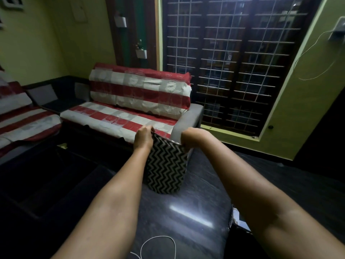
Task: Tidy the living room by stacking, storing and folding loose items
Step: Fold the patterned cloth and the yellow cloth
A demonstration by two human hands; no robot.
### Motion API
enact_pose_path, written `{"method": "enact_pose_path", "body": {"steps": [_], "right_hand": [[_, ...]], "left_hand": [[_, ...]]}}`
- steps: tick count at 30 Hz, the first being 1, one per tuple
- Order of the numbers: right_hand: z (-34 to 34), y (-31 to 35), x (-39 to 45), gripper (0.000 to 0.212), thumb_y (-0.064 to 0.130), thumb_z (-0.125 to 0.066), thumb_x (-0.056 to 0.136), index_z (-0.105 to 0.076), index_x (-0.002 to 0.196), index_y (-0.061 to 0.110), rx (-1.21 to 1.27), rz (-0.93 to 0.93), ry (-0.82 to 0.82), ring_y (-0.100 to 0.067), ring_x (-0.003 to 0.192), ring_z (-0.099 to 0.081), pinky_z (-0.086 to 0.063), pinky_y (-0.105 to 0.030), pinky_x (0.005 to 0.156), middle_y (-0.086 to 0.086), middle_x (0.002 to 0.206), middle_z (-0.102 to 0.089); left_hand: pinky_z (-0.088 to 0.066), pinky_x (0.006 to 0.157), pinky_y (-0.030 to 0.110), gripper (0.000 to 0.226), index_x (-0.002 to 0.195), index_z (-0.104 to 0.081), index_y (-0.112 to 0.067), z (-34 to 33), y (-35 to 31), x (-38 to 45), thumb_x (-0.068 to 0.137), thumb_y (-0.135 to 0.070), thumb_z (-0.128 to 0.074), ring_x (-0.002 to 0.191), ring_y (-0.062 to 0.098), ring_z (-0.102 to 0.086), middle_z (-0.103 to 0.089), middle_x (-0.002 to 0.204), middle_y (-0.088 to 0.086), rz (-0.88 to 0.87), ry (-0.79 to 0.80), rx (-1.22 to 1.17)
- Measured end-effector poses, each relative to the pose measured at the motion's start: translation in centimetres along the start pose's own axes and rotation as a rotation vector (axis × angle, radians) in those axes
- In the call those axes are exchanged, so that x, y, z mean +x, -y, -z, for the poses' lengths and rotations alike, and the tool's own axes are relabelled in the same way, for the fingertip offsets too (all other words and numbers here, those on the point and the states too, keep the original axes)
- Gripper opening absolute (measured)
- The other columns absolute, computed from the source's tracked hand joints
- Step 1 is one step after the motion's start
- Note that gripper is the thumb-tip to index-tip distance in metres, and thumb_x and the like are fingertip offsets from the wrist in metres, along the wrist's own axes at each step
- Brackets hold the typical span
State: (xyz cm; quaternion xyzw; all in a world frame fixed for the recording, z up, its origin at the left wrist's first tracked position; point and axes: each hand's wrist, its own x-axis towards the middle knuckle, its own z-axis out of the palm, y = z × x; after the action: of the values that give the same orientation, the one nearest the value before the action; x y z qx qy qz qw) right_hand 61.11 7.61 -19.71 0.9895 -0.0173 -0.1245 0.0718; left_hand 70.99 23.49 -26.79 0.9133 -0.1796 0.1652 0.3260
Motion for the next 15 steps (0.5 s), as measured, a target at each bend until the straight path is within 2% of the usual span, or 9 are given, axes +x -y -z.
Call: {"method": "enact_pose_path", "body": {"steps": [3, 4, 5, 7, 9, 11, 12, 15], "right_hand": [[0.2, 2.3, -0.4, 0.023, 0.015, -0.071, 0.081, -0.072, 0.104, 0.014, 0.296, 0.119, 0.027, -0.017, 0.083, -0.061, -0.05, -0.027, 0.071, -0.005, 0.105, -0.064], [0.2, 3.1, -0.5, 0.024, 0.011, -0.07, 0.082, -0.072, 0.106, 0.013, 0.326, 0.148, 0.052, -0.018, 0.084, -0.062, -0.051, -0.028, 0.074, -0.007, 0.107, -0.065], [0.2, 3.3, -0.4, 0.024, 0.01, -0.068, 0.083, -0.071, 0.107, 0.011, 0.322, 0.156, 0.087, -0.02, 0.084, -0.062, -0.05, -0.029, 0.074, -0.008, 0.106, -0.067], [0.2, 2.2, -0.3, 0.025, 0.012, -0.063, 0.086, -0.067, 0.111, 0.008, 0.336, 0.028, 0.138, -0.024, 0.09, -0.061, -0.048, -0.029, 0.07, -0.008, 0.105, -0.066], [0.3, -0.3, -0.3, 0.027, 0.017, -0.061, 0.087, -0.064, 0.113, 0.012, 0.204, -0.136, 0.028, -0.028, 0.103, -0.061, -0.049, -0.032, 0.076, -0.006, 0.113, -0.064], [0.1, -2.7, -0.7, 0.026, 0.016, -0.056, 0.088, -0.066, 0.112, 0.015, 0.031, -0.201, -0.147, -0.027, 0.105, -0.061, -0.046, -0.03, 0.074, -0.004, 0.113, -0.063], [0.1, -3.1, -0.9, 0.025, 0.016, -0.055, 0.089, -0.067, 0.11, 0.017, -0.005, -0.161, -0.188, -0.026, 0.102, -0.062, -0.043, -0.028, 0.071, -0.003, 0.111, -0.064], [-0.4, -3.0, -0.7, 0.02, 0.019, -0.063, 0.087, -0.073, 0.105, 0.019, 0.101, 0.023, -0.109, -0.02, 0.094, -0.064, -0.04, -0.023, 0.068, -0.001, 0.105, -0.07]], "left_hand": [[-0.046, 0.077, 0.033, 0.026, 0.095, -0.064, -0.005, -0.4, -0.6, -0.1, 0.086, 0.007, -0.043, 0.092, 0.031, -0.059, -0.063, 0.102, 0.017, 0.039, -0.019, 0.003], [-0.046, 0.078, 0.033, 0.027, 0.096, -0.064, -0.005, -0.5, -0.7, -0.1, 0.086, 0.007, -0.042, 0.093, 0.031, -0.06, -0.063, 0.104, 0.017, 0.039, -0.015, 0.006], [-0.047, 0.08, 0.034, 0.028, 0.098, -0.065, -0.005, -0.6, -0.9, 0.0, 0.087, 0.006, -0.042, 0.096, 0.032, -0.06, -0.062, 0.106, 0.017, 0.034, -0.004, 0.012], [-0.048, 0.084, 0.035, 0.031, 0.101, -0.067, -0.005, -0.6, -0.6, 0.0, 0.086, 0.007, -0.043, 0.1, 0.033, -0.059, -0.061, 0.109, 0.017, 0.021, 0.024, 0.041], [-0.047, 0.087, 0.036, 0.035, 0.106, -0.067, -0.006, -0.7, 0.0, 0.1, 0.086, 0.01, -0.044, 0.103, 0.034, -0.059, -0.059, 0.112, 0.017, -0.027, 0.058, 0.079], [-0.047, 0.088, 0.037, 0.04, 0.111, -0.066, -0.006, -1.0, 0.3, 0.0, 0.085, 0.012, -0.042, 0.104, 0.035, -0.057, -0.057, 0.112, 0.016, -0.095, 0.104, 0.108], [-0.047, 0.087, 0.037, 0.042, 0.112, -0.066, -0.007, -1.2, 0.4, 0.0, 0.085, 0.012, -0.04, 0.104, 0.035, -0.057, -0.056, 0.111, 0.016, -0.12, 0.11, 0.128], [-0.046, 0.09, 0.037, 0.043, 0.114, -0.066, -0.009, -1.1, 0.4, 0.1, 0.087, 0.01, -0.039, 0.107, 0.036, -0.055, -0.055, 0.116, 0.017, -0.051, 0.095, 0.162]]}}
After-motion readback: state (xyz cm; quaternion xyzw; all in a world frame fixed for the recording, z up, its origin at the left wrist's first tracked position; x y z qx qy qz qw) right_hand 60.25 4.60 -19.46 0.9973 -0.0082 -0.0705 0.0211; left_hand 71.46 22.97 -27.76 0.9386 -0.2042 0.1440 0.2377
